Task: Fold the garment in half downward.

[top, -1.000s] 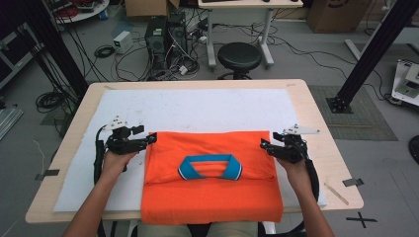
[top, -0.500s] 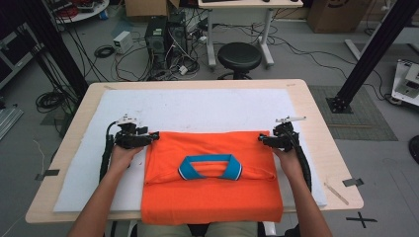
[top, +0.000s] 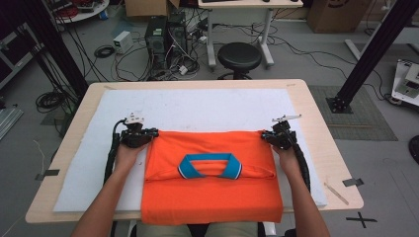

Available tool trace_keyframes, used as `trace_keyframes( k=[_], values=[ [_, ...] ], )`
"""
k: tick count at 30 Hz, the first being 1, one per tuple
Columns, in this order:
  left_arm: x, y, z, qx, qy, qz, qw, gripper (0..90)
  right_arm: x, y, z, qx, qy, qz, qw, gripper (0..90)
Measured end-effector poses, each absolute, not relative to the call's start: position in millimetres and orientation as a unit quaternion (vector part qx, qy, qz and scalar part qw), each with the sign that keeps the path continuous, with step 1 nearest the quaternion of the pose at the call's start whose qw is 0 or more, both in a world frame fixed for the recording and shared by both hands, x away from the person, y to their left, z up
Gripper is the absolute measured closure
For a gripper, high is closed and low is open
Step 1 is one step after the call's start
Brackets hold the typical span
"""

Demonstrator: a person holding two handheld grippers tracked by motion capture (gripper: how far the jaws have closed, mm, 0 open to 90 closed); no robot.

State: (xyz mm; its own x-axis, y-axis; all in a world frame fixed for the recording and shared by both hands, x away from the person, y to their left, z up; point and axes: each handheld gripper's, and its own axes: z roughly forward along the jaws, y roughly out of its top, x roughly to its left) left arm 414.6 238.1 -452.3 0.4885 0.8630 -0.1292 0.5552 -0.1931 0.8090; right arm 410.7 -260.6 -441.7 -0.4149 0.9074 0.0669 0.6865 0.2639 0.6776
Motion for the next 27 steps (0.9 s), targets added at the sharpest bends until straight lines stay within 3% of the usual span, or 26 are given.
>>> trace_keyframes(
  k=[9, 25, 27],
  values=[
    [435, 236, -444, 0.719, 0.487, 0.193, 0.456, 81.1, 426, -266, -435, 0.527, 0.755, 0.344, 0.183, 82.7],
    [472, 233, -447, 0.71, 0.507, 0.199, 0.446, 80.8, 464, -258, -430, 0.542, 0.726, 0.357, 0.229, 82.6],
    [473, 234, -449, 0.706, 0.514, 0.191, 0.447, 75.7, 465, -256, -432, 0.544, 0.725, 0.354, 0.23, 82.3]
  ],
)
